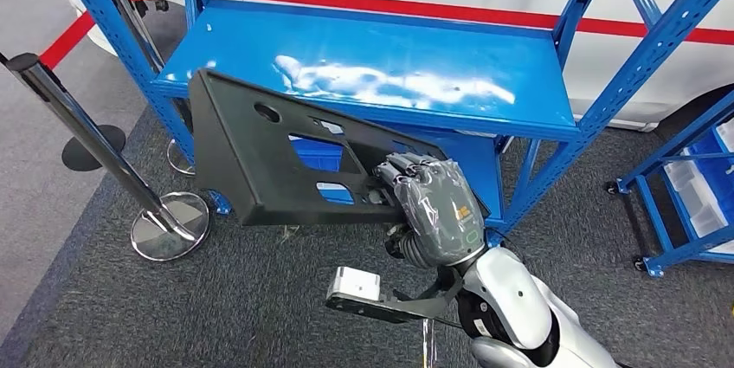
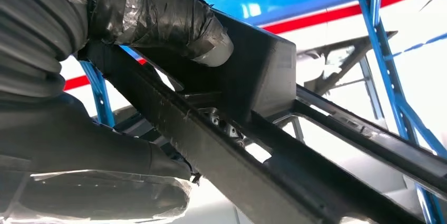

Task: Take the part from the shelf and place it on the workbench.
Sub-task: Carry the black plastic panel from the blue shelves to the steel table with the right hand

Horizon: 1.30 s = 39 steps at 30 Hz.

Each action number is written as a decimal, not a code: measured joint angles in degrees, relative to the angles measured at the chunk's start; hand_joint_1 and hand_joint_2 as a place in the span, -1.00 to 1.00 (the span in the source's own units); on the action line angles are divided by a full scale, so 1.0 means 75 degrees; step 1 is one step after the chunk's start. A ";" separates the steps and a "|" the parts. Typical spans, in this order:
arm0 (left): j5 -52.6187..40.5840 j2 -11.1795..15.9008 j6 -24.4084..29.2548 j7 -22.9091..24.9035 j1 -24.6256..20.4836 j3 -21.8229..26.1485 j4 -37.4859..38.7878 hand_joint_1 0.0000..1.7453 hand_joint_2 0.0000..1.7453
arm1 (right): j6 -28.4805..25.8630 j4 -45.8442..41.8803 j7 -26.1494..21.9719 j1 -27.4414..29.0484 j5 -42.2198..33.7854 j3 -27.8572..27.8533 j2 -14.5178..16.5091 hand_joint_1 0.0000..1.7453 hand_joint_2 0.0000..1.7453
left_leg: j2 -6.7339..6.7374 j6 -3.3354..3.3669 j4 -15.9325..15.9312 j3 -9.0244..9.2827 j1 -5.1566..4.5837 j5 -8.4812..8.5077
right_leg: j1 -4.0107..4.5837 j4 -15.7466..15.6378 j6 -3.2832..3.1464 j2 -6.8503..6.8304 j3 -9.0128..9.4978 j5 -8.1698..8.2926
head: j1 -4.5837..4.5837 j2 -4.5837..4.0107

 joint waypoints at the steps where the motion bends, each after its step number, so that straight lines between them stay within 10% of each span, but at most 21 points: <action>1: 0.0001 0.0002 0.0000 0.0000 0.0001 0.0001 0.0000 -1.00 1.00 | 0.0000 0.0043 -0.0001 -0.0002 0.0001 0.0000 0.0015 1.00 1.00 | 0.0005 0.0027 0.0008 -0.0094 -0.0028 0.0070 | 0.0019 0.0510 -0.0004 0.0009 -0.0110 -0.0277 | 0.0001 0.0000; 4: 0.0028 0.0007 0.0000 0.0001 0.0005 0.0008 0.0000 -1.00 1.00 | -0.0008 0.0194 -0.0030 -0.0026 -0.0005 0.0007 0.0090 1.00 1.00 | 0.0002 0.0053 0.0047 -0.0366 -0.0124 0.0250 | 0.0120 0.0871 -0.0106 0.0027 0.0138 -0.0172 | 0.0003 0.0000; 9: 0.0041 -0.0058 0.0045 0.0090 0.0001 0.0017 0.0007 -1.00 1.00 | -0.0255 0.0576 -0.0047 -0.0345 0.0001 0.0086 0.0419 1.00 1.00 | 0.0030 -0.0042 0.0057 -0.0596 -0.0170 0.0510 | 0.0342 -0.1313 -0.0501 0.0046 0.1532 0.0222 | -0.0016 0.0000; 12: -0.0001 -0.0072 0.0072 0.0134 -0.0002 0.0022 0.0009 -1.00 1.00 | -0.0412 0.0886 -0.0002 -0.0503 0.0025 0.0120 0.0617 1.00 1.00 | 0.0002 -0.0185 0.0062 -0.0671 -0.0131 0.0512 | 0.0311 -0.1520 -0.0544 0.0018 0.1526 0.0432 | 0.0000 0.0000; 17: 0.0009 -0.0082 0.0060 0.0162 0.0030 0.0031 0.0010 -1.00 1.00 | -0.0426 0.1241 0.0009 -0.0575 0.0033 0.0134 0.0852 1.00 1.00 | -0.0018 -0.0458 0.1889 -0.1208 -0.0031 -0.0772 | 0.0192 -0.1533 -0.0567 -0.0060 0.1137 0.0756 | -0.0028 0.0000; 19: 0.0005 -0.0088 0.0057 0.0169 0.0032 0.0031 0.0010 -1.00 1.00 | -0.0412 0.1336 0.0009 -0.0565 0.0003 0.0134 0.0900 1.00 1.00 | -0.0015 -0.0560 0.2105 -0.1056 0.0054 -0.0537 | 0.0134 -0.1379 -0.0508 -0.0074 0.0889 0.0823 | -0.0028 0.0000; 22: -0.0026 -0.0094 0.0058 0.0182 0.0020 0.0031 0.0009 -1.00 1.00 | -0.0357 0.1423 0.0019 -0.0562 -0.0155 0.0134 0.0965 1.00 1.00 | -0.0051 -0.0698 0.0900 -0.0144 0.0122 -0.0175 | 0.0051 -0.1083 -0.0397 -0.0060 0.0528 0.0887 | -0.0044 0.0000; 27: -0.0047 -0.0101 0.0058 0.0189 0.0013 0.0050 0.0012 -1.00 1.00 | -0.0279 0.1526 0.0040 -0.0543 -0.0375 0.0134 0.1043 1.00 1.00 | -0.0078 -0.0388 0.0220 0.0119 0.0084 -0.0307 | 0.0067 -0.0932 -0.0147 -0.0011 0.0304 0.1003 | -0.0056 0.0000; 31: -0.0057 -0.0101 0.0063 0.0198 0.0006 0.0056 0.0015 -1.00 1.00 | -0.0265 0.1595 0.0052 -0.0530 -0.0455 0.0134 0.1054 1.00 1.00 | 0.0007 -0.0100 0.0212 -0.0206 0.0049 -0.0007 | 0.0061 0.0403 -0.0113 0.0026 -0.0061 -0.0282 | 0.0012 0.0000; 33: -0.0058 -0.0103 0.0067 0.0209 0.0009 0.0057 0.0015 -1.00 1.00 | -0.0237 0.1605 0.0063 -0.0504 -0.0516 0.0134 0.1052 1.00 1.00 | 0.0066 -0.0062 0.0223 -0.0407 -0.0002 0.0145 | 0.0085 0.1119 -0.0127 0.0034 -0.0106 -0.0481 | 0.0023 0.0000; 36: -0.0058 -0.0111 0.0093 0.0261 0.0017 0.0057 0.0015 -1.00 1.00 | -0.0083 0.1530 0.0088 -0.0411 -0.0709 0.0133 0.1010 1.00 1.00 | 0.0169 -0.0077 0.0252 -0.0664 -0.0043 0.0334 | 0.0154 0.0528 -0.0222 -0.0031 0.0628 0.0113 | 0.0022 0.0000; 39: -0.0055 -0.0121 0.0134 0.0281 0.0023 0.0058 0.0015 -1.00 1.00 | 0.0049 0.1334 0.0098 -0.0375 -0.0832 0.0130 0.0933 1.00 1.00 | 0.0304 -0.0171 0.0254 -0.0749 -0.0074 0.0505 | 0.0283 -0.0987 -0.0330 -0.0263 0.1604 0.0072 | 0.0024 0.0000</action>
